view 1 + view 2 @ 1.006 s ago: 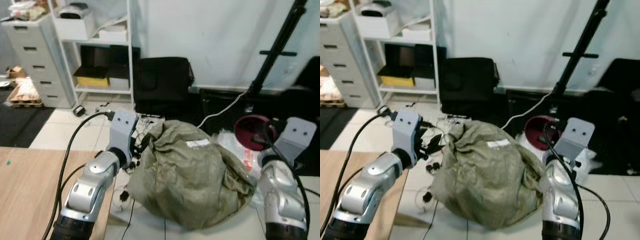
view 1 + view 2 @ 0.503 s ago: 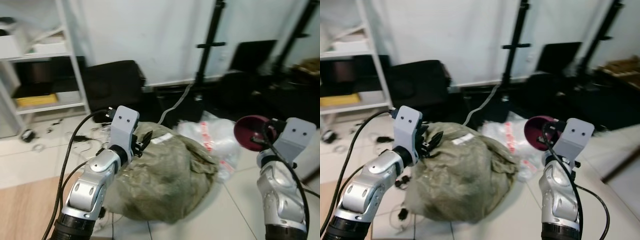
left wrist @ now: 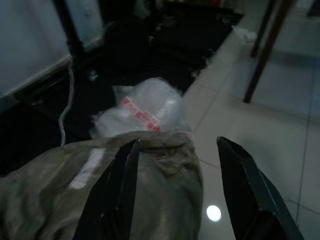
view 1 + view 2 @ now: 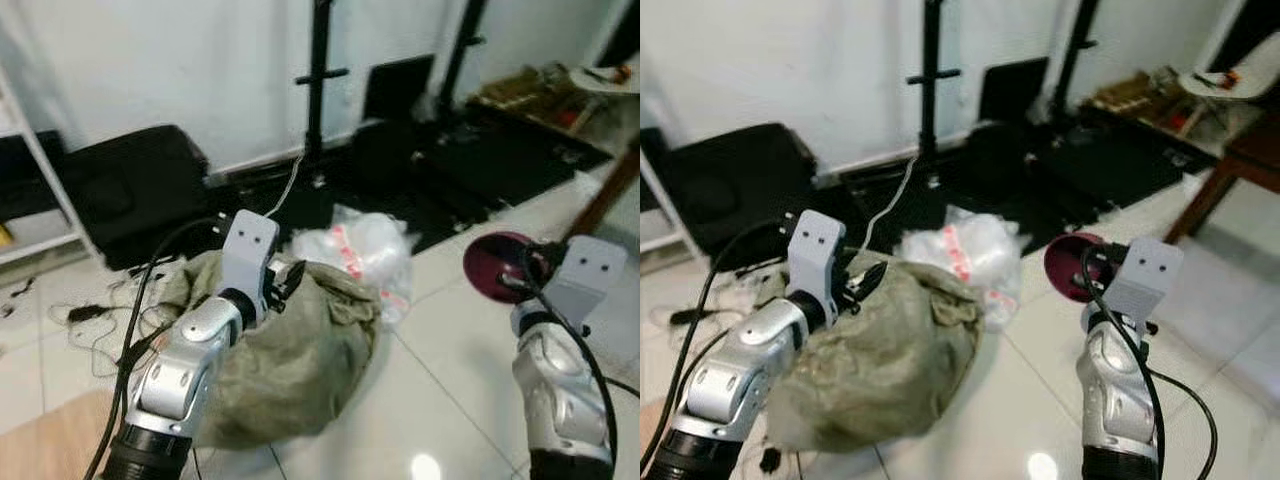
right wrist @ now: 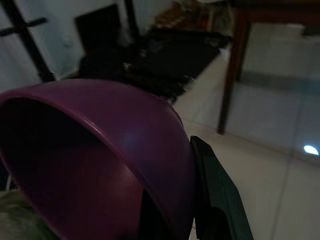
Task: Setting the table
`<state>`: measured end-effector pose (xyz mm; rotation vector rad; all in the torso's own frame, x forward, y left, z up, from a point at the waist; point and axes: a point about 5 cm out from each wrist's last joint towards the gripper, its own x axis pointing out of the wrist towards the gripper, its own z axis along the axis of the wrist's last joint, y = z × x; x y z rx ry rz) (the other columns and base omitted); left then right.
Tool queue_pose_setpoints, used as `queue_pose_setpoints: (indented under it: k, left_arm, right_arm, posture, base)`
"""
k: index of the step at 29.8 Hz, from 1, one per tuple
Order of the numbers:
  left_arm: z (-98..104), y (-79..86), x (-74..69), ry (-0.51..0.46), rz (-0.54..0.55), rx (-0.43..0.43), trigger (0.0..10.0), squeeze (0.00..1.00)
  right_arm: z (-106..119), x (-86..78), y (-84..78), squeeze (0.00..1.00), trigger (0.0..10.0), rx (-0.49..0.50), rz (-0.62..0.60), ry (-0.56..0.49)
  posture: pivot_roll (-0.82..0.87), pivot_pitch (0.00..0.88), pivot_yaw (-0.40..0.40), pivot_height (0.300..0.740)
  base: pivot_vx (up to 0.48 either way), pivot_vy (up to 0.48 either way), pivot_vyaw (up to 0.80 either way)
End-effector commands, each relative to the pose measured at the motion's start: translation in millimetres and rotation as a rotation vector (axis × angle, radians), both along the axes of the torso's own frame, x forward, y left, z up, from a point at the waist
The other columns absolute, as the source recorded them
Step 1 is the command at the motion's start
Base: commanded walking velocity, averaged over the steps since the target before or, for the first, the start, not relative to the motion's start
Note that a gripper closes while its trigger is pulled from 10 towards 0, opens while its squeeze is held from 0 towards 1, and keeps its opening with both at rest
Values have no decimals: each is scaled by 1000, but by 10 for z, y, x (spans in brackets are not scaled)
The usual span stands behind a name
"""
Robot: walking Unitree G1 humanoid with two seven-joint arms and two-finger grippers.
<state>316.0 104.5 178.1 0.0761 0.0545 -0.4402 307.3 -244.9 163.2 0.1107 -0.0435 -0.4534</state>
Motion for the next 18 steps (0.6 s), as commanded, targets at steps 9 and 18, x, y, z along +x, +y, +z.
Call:
queue_pose_setpoints:
  k: [9, 18]
  left_arm:
    - [-41, -29, -5, 12, -8, -7, 10000, 0]
    - [-47, -37, 0, 10, -11, -9, 10000, 0]
  right_arm:
    - [-11, -18, -27, 0, 10000, 8, -13, -1]
    - [4, -4, -36, 0, 10000, 5, -14, -8]
  posture:
    - [-51, 24, 73, 740]
    - [-54, 19, 72, 740]
  base:
    - [0, 0, -267]
    - [0, 0, -533]
